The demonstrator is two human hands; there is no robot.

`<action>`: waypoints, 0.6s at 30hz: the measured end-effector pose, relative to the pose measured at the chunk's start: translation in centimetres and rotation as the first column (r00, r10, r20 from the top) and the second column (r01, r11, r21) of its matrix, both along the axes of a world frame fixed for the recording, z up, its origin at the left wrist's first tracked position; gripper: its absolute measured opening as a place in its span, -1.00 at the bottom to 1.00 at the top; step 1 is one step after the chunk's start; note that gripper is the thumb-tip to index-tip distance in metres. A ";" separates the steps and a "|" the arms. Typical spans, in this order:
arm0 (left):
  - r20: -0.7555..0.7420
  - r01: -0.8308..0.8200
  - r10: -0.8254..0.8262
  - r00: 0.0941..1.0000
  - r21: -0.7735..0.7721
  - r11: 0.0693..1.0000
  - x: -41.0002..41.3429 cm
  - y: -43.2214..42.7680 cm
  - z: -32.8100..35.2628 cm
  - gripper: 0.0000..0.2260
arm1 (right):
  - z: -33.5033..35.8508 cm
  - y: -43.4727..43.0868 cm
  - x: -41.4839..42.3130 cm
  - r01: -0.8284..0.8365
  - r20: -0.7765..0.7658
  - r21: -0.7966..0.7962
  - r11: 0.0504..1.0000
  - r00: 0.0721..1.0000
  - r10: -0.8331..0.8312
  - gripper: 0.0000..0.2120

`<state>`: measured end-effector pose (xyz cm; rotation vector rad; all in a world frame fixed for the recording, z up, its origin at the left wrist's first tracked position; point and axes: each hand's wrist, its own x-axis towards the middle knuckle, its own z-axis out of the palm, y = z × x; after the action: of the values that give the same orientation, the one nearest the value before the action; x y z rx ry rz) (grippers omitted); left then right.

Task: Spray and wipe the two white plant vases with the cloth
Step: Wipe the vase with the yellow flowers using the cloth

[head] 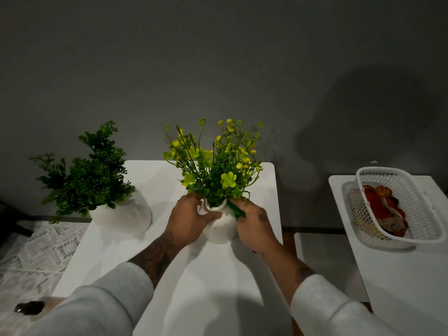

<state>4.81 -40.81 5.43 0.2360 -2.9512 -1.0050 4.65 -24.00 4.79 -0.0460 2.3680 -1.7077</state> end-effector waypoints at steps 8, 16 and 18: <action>-0.100 -0.076 0.087 0.991 0.114 0.991 0.5 0.8 -1.0 -0.58 | -0.6 0.3 2.7 -0.033 -0.168 0.091 0.995 0.985 0.048 -0.38; -0.081 -0.148 0.156 0.984 0.098 0.984 -0.5 1.2 -0.8 -0.60 | 1.0 0.1 -1.1 -0.080 -0.136 0.137 0.987 0.986 0.099 -0.41; -0.091 -0.127 0.135 0.987 0.086 0.988 -0.5 1.1 -0.8 -0.62 | 0.5 0.1 0.0 -0.056 -0.137 0.109 0.992 0.988 0.071 -0.39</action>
<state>4.29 -39.72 4.66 0.3672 -2.7716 -1.0853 4.62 -23.92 5.33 -0.2296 2.5241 -1.5975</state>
